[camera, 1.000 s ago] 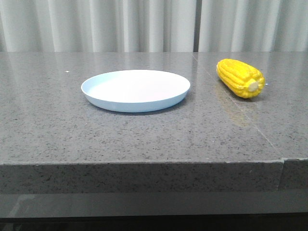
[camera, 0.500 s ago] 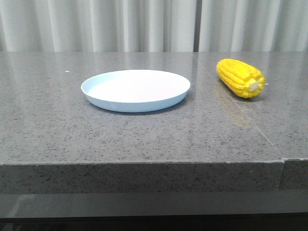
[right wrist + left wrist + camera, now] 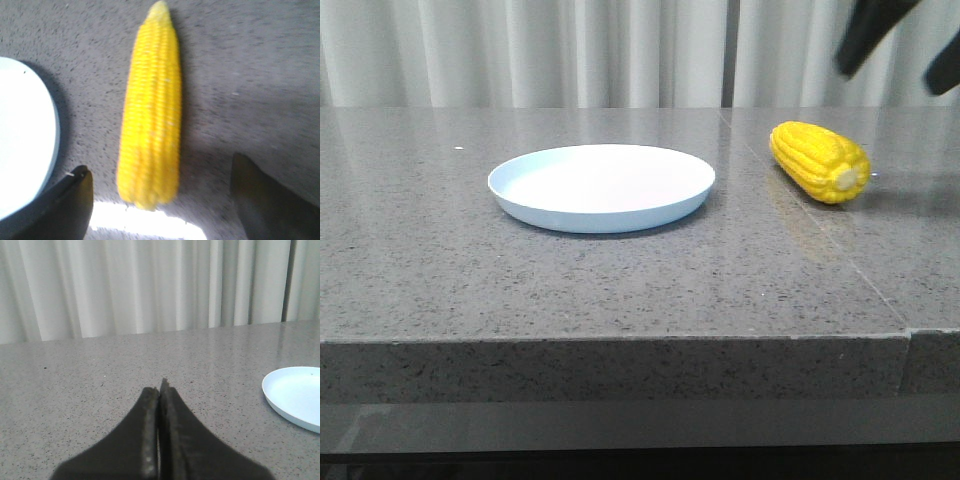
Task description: Place corn on plate with both arms
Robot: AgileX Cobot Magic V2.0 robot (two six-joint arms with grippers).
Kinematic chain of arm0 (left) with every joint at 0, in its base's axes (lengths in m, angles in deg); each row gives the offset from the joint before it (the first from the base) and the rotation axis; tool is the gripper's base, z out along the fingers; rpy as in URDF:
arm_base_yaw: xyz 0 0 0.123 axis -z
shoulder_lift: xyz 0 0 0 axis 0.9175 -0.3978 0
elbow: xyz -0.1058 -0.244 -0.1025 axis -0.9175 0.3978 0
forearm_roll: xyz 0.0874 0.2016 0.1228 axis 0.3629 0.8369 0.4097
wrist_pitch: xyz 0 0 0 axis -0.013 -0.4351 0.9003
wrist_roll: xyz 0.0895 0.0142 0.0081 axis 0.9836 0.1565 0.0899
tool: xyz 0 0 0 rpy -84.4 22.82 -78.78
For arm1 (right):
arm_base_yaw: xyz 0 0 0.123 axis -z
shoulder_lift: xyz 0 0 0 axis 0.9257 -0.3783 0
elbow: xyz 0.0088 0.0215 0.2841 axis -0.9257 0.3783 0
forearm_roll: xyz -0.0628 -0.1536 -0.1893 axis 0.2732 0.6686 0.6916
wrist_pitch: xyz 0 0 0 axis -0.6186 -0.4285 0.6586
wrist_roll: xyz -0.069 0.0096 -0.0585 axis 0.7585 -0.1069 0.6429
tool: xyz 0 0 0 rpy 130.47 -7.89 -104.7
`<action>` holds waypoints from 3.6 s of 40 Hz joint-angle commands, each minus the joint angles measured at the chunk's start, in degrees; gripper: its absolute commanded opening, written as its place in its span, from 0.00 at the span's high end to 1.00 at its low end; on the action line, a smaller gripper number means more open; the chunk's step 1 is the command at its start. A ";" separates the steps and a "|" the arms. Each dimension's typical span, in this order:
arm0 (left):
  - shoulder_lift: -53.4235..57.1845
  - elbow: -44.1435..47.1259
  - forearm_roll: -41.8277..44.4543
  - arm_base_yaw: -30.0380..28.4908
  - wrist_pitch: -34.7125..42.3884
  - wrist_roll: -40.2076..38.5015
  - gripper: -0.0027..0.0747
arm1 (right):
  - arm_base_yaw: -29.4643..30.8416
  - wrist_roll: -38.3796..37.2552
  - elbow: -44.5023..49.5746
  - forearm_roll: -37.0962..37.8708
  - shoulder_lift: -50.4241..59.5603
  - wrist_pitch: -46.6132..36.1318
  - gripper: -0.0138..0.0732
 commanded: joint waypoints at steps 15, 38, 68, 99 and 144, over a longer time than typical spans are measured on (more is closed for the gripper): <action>-0.60 -1.54 0.05 0.36 4.38 0.00 0.99 | -1.73 0.55 -11.23 -0.74 -14.94 -1.24 0.17; -0.60 -1.54 0.05 0.36 4.38 0.00 0.99 | -2.40 0.55 -11.59 -4.59 -8.31 -1.01 0.70; -0.60 -1.54 0.05 0.36 4.38 0.00 0.99 | -18.50 0.55 -11.76 -19.38 -14.94 -10.40 0.70; -0.60 -1.54 0.05 0.36 4.38 0.00 0.99 | -17.60 0.55 -11.76 -15.97 -12.00 -11.45 0.12; -0.60 -1.54 0.05 0.36 4.38 0.00 0.99 | -2.24 0.55 -3.65 8.06 16.56 -0.21 0.95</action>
